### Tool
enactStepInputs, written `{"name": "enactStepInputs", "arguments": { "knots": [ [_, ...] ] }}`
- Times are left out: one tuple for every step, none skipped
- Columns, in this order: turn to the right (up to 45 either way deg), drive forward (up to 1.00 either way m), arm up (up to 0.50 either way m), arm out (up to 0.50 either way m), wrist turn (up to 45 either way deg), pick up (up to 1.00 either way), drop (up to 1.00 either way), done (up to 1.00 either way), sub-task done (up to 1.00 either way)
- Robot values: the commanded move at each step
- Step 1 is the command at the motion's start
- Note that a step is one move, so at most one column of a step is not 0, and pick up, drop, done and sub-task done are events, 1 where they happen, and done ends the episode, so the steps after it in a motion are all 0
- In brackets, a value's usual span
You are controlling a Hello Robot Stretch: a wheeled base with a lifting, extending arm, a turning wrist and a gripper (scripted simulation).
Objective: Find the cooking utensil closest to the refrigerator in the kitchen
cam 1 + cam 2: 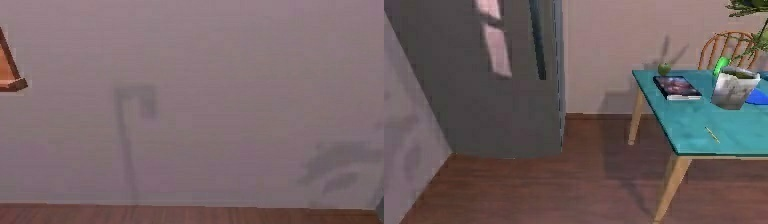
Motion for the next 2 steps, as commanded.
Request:
{"name": "enactStepInputs", "arguments": {
  "knots": [
    [45.0, 0.00, 0.00, 0.00, 0.0, 0.00, 0.00, 0.00, 0.00],
    [39.0, 0.00, 0.00, 0.00, 0.0, 0.00, 0.00, 0.00, 0.00]
  ]
}}
